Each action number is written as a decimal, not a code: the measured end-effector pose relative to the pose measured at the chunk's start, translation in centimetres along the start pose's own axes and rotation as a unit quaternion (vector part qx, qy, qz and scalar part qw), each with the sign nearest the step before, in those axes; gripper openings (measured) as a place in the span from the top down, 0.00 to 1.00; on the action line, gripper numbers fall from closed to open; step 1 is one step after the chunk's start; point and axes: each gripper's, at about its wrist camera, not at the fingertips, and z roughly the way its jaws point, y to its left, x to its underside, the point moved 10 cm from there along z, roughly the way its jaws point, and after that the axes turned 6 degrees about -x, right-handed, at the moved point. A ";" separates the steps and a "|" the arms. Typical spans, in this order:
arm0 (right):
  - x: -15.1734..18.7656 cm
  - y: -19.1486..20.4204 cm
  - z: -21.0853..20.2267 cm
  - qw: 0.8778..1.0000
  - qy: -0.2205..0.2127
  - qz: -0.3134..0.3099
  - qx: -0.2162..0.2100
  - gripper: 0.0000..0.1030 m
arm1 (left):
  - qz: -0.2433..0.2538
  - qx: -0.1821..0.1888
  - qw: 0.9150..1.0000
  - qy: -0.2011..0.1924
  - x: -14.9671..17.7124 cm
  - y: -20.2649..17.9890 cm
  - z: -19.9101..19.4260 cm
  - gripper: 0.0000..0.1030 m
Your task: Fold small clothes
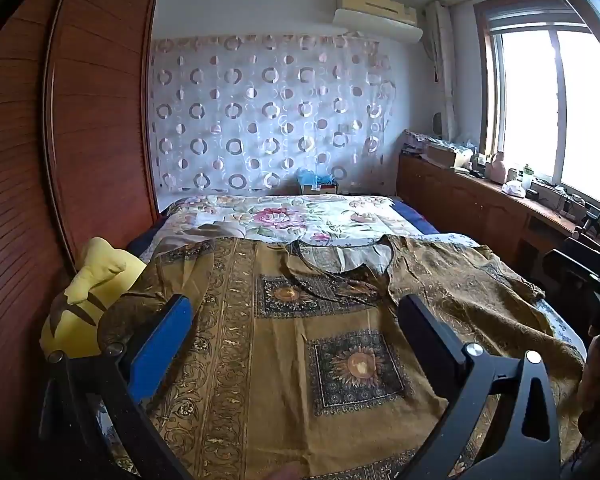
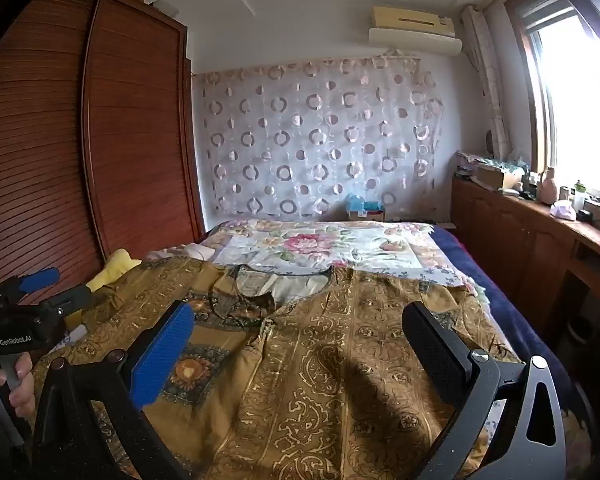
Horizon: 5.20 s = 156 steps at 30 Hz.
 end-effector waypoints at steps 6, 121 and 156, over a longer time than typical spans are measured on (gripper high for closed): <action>0.1 0.0 0.0 1.000 0.003 0.001 0.000 0.00 | -0.002 0.001 1.000 0.008 0.1 0.0 0.2 0.00; 2.1 2.9 3.0 0.995 0.064 -0.036 -0.068 0.00 | -0.019 -0.037 0.995 0.094 4.6 12.2 4.4 0.15; 2.8 3.3 2.8 0.972 0.160 -0.062 -0.162 0.00 | -0.011 -0.017 0.968 0.252 9.5 19.1 12.6 0.76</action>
